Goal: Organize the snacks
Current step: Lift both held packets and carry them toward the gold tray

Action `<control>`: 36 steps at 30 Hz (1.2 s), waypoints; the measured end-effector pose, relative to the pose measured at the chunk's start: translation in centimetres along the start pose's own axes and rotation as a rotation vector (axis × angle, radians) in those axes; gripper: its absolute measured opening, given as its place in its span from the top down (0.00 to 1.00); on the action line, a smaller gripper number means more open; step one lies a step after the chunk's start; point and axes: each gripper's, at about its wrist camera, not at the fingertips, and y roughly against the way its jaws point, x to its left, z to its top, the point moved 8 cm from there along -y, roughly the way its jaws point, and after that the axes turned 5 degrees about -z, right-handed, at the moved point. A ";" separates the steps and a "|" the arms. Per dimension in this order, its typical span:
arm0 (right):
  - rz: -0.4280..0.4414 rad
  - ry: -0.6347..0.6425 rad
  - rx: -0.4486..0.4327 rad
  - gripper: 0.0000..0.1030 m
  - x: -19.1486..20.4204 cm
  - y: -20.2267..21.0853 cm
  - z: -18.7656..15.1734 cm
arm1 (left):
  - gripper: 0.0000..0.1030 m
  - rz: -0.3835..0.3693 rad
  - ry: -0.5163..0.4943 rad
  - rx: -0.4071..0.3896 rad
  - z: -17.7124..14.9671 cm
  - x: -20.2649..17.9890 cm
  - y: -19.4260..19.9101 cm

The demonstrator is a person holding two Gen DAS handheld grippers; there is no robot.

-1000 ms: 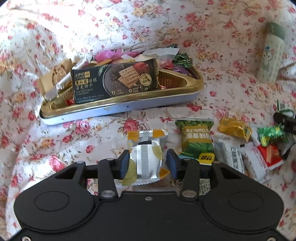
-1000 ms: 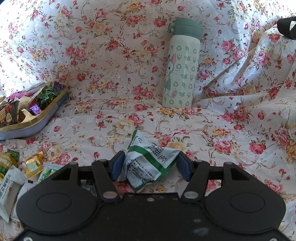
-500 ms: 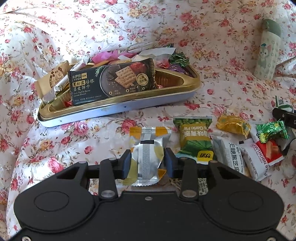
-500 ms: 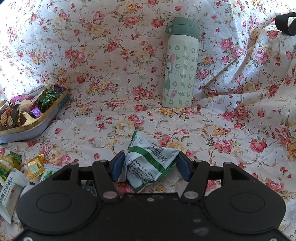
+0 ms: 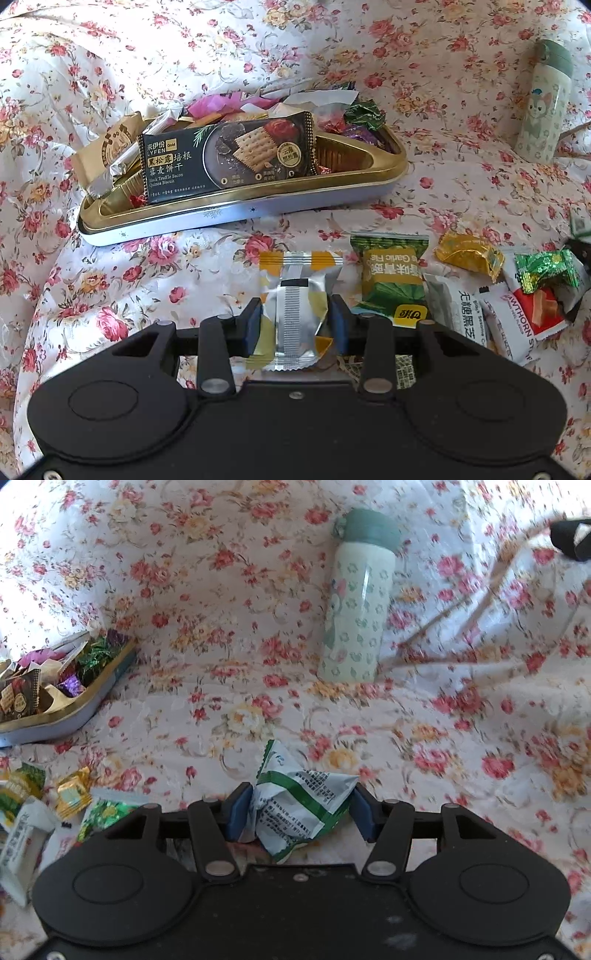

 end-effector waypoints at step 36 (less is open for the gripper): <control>0.124 -0.010 0.192 0.44 1.2 10.1 -6.6 | 0.63 -0.117 0.183 0.214 -4.5 2.1 6.0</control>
